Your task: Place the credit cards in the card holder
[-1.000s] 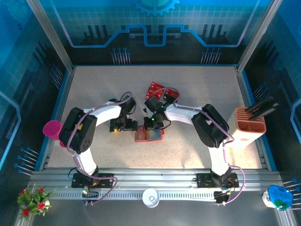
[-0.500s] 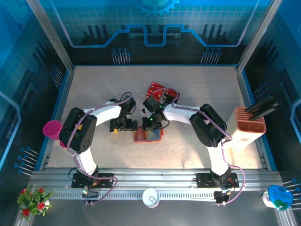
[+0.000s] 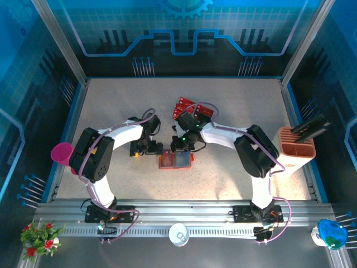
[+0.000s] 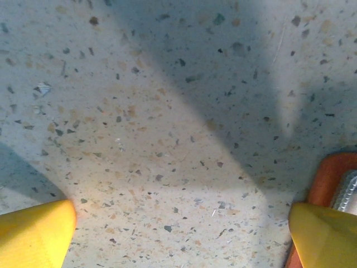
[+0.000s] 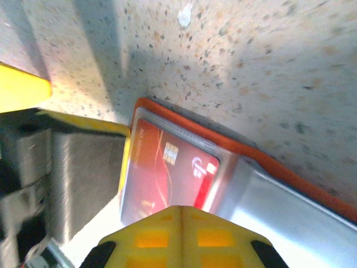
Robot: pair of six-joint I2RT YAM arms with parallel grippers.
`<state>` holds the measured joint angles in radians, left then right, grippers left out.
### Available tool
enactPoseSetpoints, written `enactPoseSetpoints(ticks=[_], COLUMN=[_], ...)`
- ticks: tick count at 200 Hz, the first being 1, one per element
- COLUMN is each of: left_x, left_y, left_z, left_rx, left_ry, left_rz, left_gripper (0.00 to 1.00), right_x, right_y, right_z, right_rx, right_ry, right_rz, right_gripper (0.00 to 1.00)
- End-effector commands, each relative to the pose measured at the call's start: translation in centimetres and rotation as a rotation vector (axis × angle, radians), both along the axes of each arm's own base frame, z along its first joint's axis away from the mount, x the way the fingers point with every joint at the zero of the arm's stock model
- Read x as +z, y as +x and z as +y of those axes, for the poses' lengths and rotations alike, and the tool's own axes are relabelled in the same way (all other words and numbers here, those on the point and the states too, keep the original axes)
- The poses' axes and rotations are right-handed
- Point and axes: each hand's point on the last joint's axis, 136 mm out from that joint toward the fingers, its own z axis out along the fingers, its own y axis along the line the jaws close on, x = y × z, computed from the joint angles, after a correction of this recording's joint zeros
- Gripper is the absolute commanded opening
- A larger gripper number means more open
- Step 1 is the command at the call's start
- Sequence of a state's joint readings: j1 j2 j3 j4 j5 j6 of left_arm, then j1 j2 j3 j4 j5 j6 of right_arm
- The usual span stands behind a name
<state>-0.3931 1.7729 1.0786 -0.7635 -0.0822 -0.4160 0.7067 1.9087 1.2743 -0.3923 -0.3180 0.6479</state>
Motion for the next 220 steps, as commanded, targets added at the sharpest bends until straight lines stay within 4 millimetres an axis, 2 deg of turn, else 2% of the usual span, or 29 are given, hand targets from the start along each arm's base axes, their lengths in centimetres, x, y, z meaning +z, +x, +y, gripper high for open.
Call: enactPoseSetpoints(ticks=[1, 45, 75, 98, 133, 187, 220], left_x=[3.6, 7.5, 9.4, 10.1, 9.8, 8.0, 6.8], left_y=[1.5, 2.7, 3.3, 3.5, 3.1, 1.6, 0.9], left_z=[0.0, -0.9, -2.2, -3.0, -4.8, -8.2, -9.4], left_rx=[0.010, 0.019, 0.024, 0.029, 0.000, -0.063, -0.080], left_ry=[-0.046, -0.130, -0.210, -0.259, -0.290, -0.307, -0.296], left_rz=[-0.078, -0.166, -0.214, -0.236, -0.234, -0.223, -0.220], left_gripper=[0.99, 0.99, 0.99, 0.99, 0.99, 0.99, 0.99], right_x=[3.3, 4.6, 4.9, 4.7, 4.1, 2.2, 0.9], right_y=[1.0, 1.0, 0.9, 0.7, 0.7, 0.3, 0.1], right_z=[-1.7, -5.5, -6.6, -6.9, -7.0, -6.5, -5.8], right_rx=[-0.054, -0.103, -0.097, -0.085, -0.069, -0.026, 0.001], right_ry=[0.046, 0.012, -0.020, -0.041, -0.065, -0.112, -0.132], right_rz=[-0.055, -0.116, -0.151, -0.158, -0.165, -0.132, -0.102], right_gripper=[0.04, 0.07, 0.08, 0.07, 0.05, 0.02, 0.01])
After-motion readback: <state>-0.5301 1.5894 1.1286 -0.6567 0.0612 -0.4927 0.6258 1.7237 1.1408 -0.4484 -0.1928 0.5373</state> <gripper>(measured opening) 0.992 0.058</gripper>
